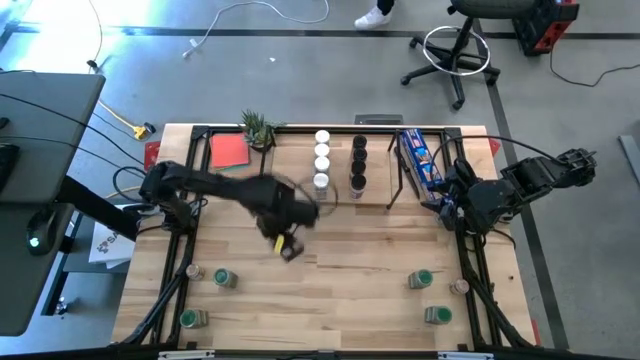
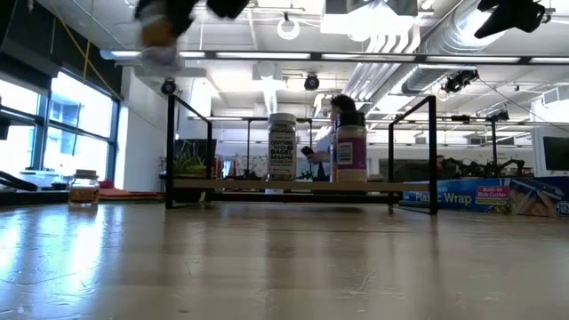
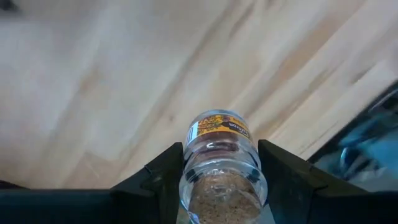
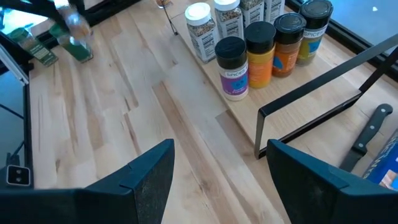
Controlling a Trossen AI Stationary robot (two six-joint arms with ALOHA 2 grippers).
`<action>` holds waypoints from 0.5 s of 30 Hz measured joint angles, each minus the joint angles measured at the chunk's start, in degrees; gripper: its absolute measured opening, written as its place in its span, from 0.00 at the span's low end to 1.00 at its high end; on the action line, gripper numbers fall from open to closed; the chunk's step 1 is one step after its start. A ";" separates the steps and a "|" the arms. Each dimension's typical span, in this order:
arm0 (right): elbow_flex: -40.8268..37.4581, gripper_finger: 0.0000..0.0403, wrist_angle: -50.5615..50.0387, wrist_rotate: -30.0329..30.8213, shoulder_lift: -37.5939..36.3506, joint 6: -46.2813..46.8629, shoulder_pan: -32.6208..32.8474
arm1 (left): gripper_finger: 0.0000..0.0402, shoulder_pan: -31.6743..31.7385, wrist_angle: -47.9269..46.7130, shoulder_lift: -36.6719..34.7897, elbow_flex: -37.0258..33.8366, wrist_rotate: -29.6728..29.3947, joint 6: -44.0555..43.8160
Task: Shelf spices
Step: Put the brown seasoning bottle on the shelf
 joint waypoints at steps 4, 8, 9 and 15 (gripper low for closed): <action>0.00 0.62 0.02 -0.02 0.00 -1.99 0.02 | 0.42 6.80 -3.88 -0.01 11.42 -6.60 -1.24; 0.00 0.62 0.02 -0.21 -0.02 -2.69 0.00 | 0.42 17.33 -3.60 1.60 17.47 -9.92 4.52; 0.00 0.62 0.02 -0.38 -0.02 -2.23 0.00 | 0.42 20.19 -3.79 2.29 18.23 -9.99 7.14; 0.00 0.62 0.02 -0.48 0.00 4.67 0.00 | 0.42 33.77 -3.70 8.71 18.97 -9.51 23.70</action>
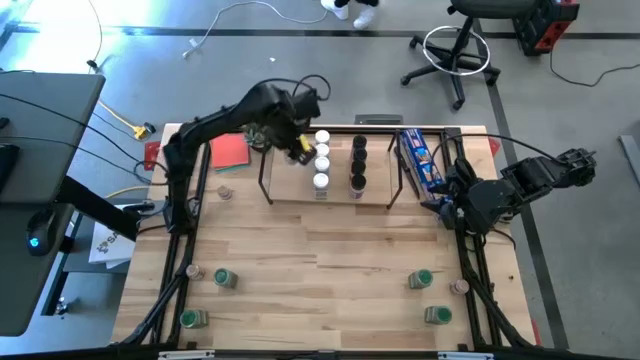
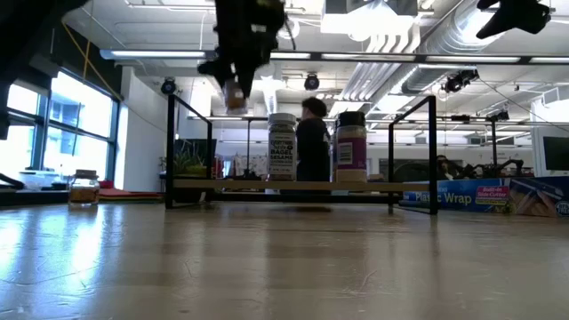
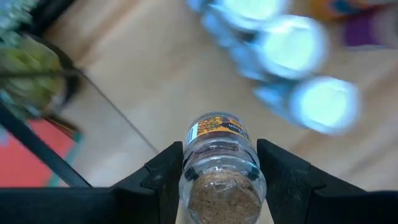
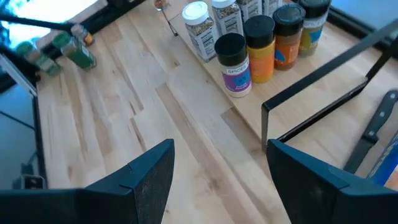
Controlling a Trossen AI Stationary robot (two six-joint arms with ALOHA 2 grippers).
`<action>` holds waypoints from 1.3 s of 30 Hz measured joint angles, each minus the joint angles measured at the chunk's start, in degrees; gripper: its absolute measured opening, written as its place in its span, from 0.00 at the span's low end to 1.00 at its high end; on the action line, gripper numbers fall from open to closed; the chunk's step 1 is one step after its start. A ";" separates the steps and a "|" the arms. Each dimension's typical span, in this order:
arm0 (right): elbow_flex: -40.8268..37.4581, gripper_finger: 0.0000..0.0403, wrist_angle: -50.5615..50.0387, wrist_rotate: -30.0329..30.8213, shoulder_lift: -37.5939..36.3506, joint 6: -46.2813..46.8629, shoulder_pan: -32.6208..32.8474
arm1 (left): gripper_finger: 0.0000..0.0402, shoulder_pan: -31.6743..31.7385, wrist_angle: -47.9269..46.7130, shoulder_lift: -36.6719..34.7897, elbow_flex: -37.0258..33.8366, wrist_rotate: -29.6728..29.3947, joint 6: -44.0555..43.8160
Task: Shelf spices
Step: Put the brown seasoning bottle on the shelf, then put the brown seasoning bottle on the shelf aligned with the other brown seasoning bottles
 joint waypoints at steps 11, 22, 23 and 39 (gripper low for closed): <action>0.00 0.62 0.00 2.78 0.00 13.22 0.00 | 0.42 9.15 2.35 11.22 0.00 -4.24 19.68; 0.00 0.62 0.00 6.18 0.04 17.35 0.00 | 0.46 9.13 6.05 16.00 0.00 -6.29 27.96; 0.00 0.62 0.00 6.18 0.04 17.35 0.00 | 0.46 9.13 6.03 16.17 0.00 -6.29 28.00; 0.00 0.62 -0.74 6.19 0.04 15.69 0.00 | 0.65 9.13 5.73 16.17 0.00 -6.35 28.81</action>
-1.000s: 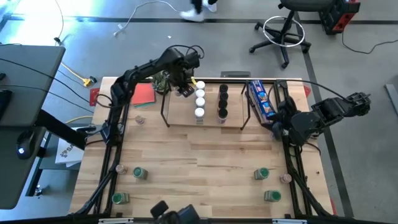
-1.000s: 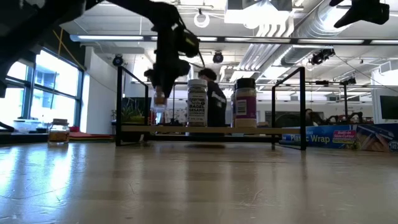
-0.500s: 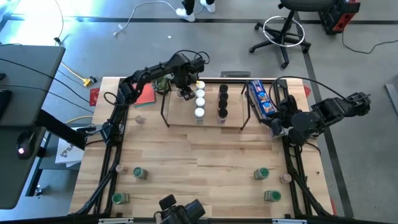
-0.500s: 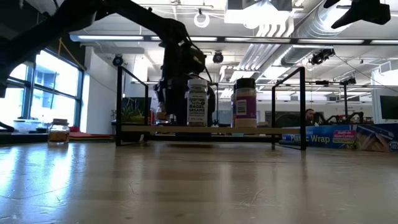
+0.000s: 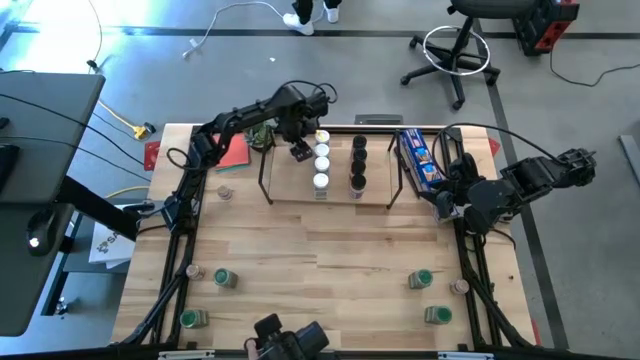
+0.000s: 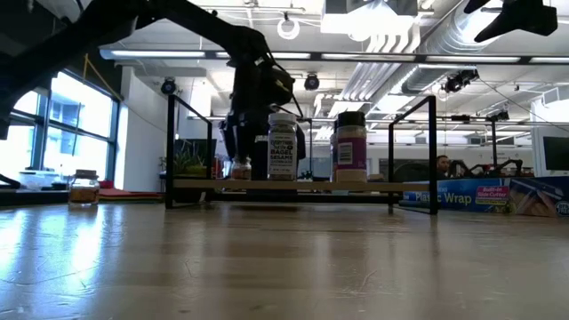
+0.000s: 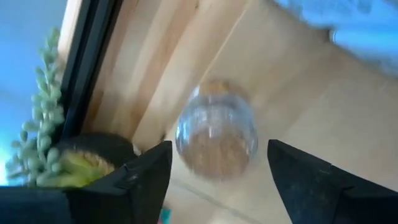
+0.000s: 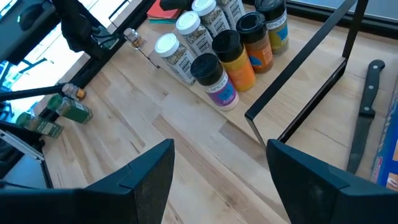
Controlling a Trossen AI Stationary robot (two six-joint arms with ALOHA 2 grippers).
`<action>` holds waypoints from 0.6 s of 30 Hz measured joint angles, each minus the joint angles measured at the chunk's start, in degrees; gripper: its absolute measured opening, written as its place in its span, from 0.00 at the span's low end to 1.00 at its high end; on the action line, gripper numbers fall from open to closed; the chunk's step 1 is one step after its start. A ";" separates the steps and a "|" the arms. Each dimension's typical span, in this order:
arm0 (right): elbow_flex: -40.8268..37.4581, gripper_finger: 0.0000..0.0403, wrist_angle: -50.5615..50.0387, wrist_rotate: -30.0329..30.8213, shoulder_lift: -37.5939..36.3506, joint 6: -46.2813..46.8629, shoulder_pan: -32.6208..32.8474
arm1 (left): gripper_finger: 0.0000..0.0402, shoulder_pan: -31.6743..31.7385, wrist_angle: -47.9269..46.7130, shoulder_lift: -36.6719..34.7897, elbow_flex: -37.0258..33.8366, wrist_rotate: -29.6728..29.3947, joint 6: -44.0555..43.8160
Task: Shelf spices
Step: Put the brown seasoning bottle on the shelf aligned with the other brown seasoning bottles
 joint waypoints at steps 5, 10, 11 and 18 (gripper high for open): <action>0.00 0.62 -0.19 0.00 -0.04 -1.18 0.01 | 0.66 -0.57 -6.65 -4.07 0.00 0.09 -3.64; 0.00 0.62 -0.17 -0.01 -0.02 -4.26 0.00 | 0.66 -3.02 -8.34 -13.48 -0.04 0.98 -12.97; 0.00 0.62 -0.18 0.01 -0.06 -5.06 0.02 | 0.66 -3.75 -8.44 -16.00 -0.04 0.82 -15.65; 0.00 0.62 -0.13 0.02 -0.73 -10.48 0.01 | 0.66 -10.27 -8.39 -32.21 -6.70 -5.69 -33.86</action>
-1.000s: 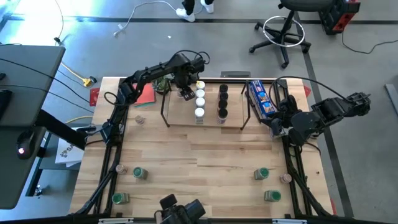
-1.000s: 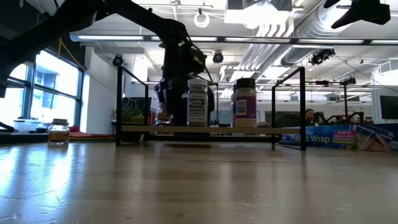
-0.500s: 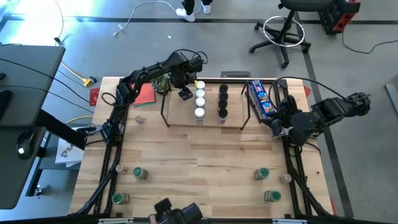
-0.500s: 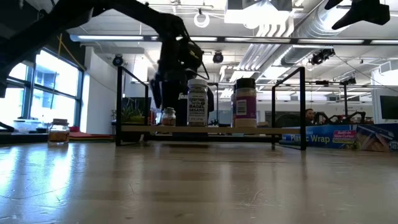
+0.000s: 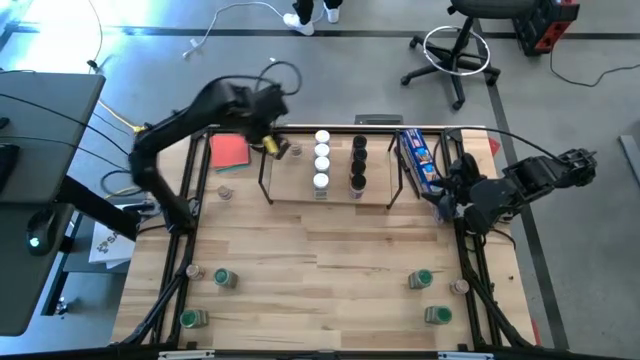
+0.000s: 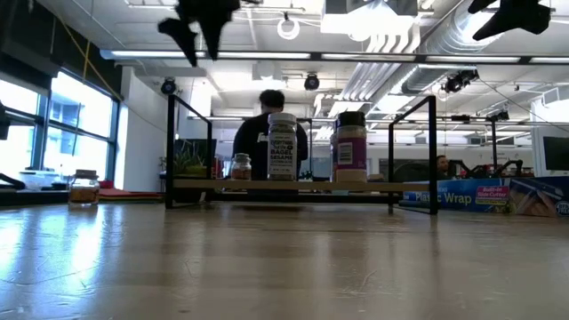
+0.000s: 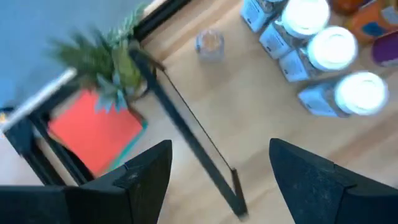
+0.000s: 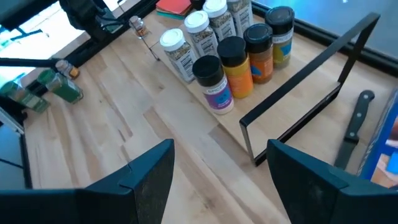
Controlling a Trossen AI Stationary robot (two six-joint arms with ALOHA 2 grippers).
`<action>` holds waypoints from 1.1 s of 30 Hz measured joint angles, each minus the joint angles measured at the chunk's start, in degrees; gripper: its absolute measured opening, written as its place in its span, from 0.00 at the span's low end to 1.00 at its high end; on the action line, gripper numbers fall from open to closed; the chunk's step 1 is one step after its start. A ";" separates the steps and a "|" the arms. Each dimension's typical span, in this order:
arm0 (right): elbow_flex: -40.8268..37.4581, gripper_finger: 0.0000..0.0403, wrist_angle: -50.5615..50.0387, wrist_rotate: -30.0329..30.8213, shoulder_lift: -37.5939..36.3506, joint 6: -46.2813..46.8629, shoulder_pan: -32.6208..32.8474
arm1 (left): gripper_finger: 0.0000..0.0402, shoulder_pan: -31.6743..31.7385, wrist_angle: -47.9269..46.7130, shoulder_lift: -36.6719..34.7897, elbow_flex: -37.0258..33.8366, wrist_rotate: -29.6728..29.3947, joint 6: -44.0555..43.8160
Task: Shelf spices
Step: Put the brown seasoning bottle on the shelf aligned with the other brown seasoning bottles
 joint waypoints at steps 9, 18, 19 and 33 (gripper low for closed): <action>0.00 0.62 -0.02 0.02 -1.69 -4.87 -0.01 | 0.66 -3.03 -0.45 -18.96 -29.04 5.70 -18.83; 0.00 0.62 0.84 0.36 -1.76 -4.35 -0.01 | 0.66 -2.56 3.67 -23.82 -45.43 3.98 -2.52; 0.00 0.62 0.89 0.43 -1.72 -4.25 -0.01 | 0.66 -2.56 4.92 -23.55 -46.76 4.07 2.13; 0.00 0.62 0.94 0.44 -1.59 5.31 -0.07 | 0.66 4.94 14.53 -20.45 -61.39 4.47 21.60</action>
